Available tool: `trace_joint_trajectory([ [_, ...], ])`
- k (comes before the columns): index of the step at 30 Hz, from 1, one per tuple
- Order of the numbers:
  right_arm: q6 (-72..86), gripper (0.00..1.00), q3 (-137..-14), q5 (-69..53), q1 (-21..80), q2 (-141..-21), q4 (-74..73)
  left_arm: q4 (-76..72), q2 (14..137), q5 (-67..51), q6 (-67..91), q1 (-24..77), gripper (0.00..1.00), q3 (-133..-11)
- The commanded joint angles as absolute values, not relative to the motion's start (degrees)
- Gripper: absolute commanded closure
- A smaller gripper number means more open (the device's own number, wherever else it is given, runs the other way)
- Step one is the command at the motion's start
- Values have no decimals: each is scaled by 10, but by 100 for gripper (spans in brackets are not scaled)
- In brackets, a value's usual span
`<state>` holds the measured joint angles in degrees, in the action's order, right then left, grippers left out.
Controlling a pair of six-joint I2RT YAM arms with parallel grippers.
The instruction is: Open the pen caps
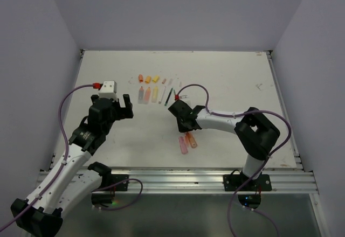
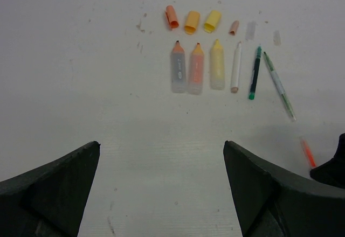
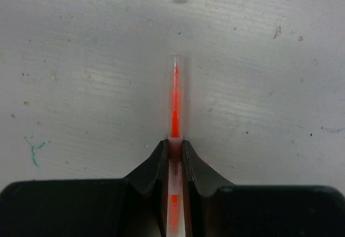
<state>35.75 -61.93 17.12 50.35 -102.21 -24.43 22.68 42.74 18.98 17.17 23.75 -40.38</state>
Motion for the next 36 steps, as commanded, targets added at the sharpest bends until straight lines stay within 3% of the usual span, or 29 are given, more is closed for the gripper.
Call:
trace_joint_trajectory([
  [1,342,100,-611,173,506,-963,-227,190,439,98,198,233,0,-410],
  [12,336,100,-527,162,507,-767,-91,-59,473,-186,380,243,1,-317],
  [22,379,100,-489,226,506,-678,-26,-177,518,-121,410,385,9,-273],
  [36,439,100,-466,214,506,-670,-4,-225,630,-63,381,460,25,-310],
])
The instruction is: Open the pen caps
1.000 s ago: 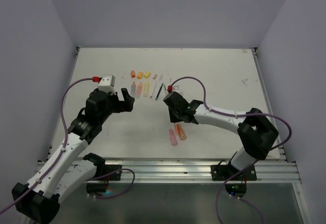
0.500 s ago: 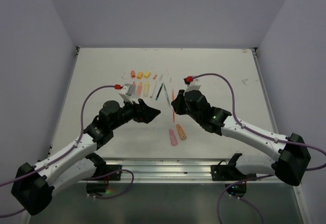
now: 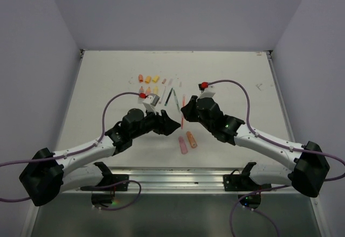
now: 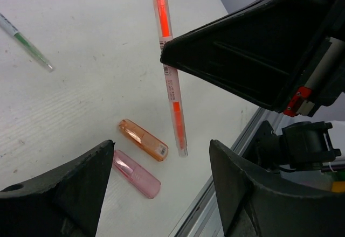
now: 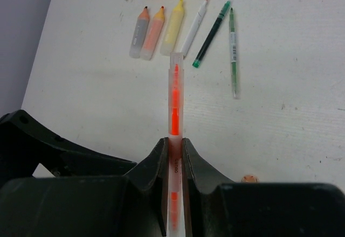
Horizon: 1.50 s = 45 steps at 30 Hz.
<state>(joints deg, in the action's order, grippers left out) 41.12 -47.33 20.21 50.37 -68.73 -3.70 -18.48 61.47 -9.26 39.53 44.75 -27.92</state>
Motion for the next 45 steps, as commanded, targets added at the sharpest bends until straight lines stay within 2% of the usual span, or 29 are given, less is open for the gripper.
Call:
trace_joint_trajectory([
  [1,441,100,-465,213,506,-669,-4,-225,641,-58,376,466,26,-314],
  [11,455,100,-451,208,506,-668,18,-236,708,-31,363,485,37,-352],
  [15,461,100,-446,209,506,-669,22,-236,729,-26,362,492,46,-366],
  [19,462,100,-442,210,506,-666,29,-239,743,-22,361,497,60,-369],
  [22,463,100,-440,210,506,-665,31,-240,744,-21,362,499,76,-371],
  [23,463,100,-440,210,506,-666,30,-239,744,-21,361,499,88,-371],
  [24,463,100,-441,209,506,-667,30,-239,744,-21,361,499,92,-371],
  [25,463,99,-441,210,505,-667,29,-236,744,-20,359,499,96,-371],
  [26,464,91,-442,210,506,-667,28,-233,744,-20,359,499,100,-371],
  [29,463,74,-447,221,504,-664,24,-227,742,-24,359,499,100,-365],
  [30,460,64,-454,229,504,-664,16,-227,741,-24,359,499,100,-359],
  [34,451,52,-473,221,477,-662,4,-222,734,-24,363,500,100,-346],
  [39,443,50,-497,213,461,-672,2,-224,729,-27,366,500,100,-338],
  [45,440,55,-518,200,452,-693,5,-225,724,-30,366,500,100,-337],
])
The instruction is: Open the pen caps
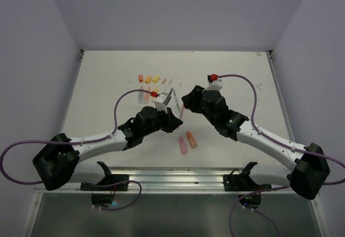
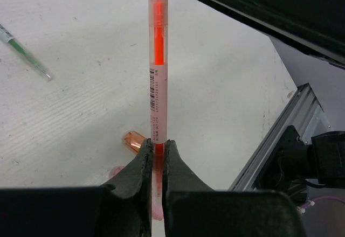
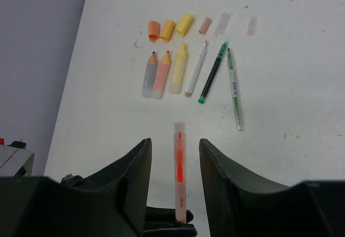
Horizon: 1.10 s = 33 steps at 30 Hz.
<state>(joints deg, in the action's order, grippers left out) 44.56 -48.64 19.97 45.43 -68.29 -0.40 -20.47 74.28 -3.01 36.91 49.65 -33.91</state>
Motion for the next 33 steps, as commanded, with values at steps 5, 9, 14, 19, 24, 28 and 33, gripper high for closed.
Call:
trace_joint_trajectory([
  [5,443,60,-528,194,452,-712,2,-227,720,-28,366,501,100,-335],
  [9,445,66,-530,186,451,-727,4,-229,715,-27,365,501,100,-332],
  [14,442,80,-532,186,450,-733,9,-228,714,-28,363,501,100,-331],
  [19,431,99,-540,190,450,-741,6,-230,715,-34,362,502,100,-330],
  [24,423,100,-549,192,440,-742,8,-231,715,-46,365,503,100,-321],
  [28,420,100,-560,182,421,-743,13,-242,715,-61,377,505,100,-298],
  [33,409,100,-590,185,401,-750,19,-260,715,-70,403,514,100,-272],
])
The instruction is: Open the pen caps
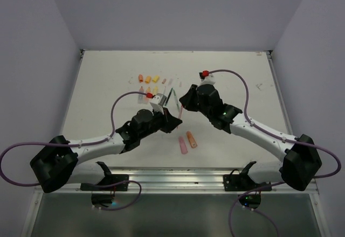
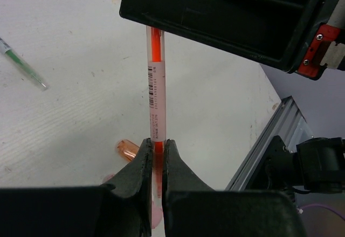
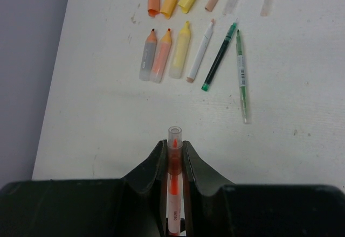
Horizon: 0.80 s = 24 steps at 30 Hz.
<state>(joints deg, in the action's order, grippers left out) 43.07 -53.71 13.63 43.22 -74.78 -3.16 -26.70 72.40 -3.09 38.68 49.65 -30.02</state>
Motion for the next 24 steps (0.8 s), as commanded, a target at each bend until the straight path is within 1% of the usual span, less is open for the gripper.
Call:
trace_joint_trajectory([
  [1,401,100,-596,189,399,-754,20,-261,715,-72,405,515,100,-266],
  [14,350,100,-728,236,364,-820,32,-266,746,-69,425,527,100,-259],
  [24,320,100,-759,255,340,-836,91,-273,758,-69,432,528,100,-254],
])
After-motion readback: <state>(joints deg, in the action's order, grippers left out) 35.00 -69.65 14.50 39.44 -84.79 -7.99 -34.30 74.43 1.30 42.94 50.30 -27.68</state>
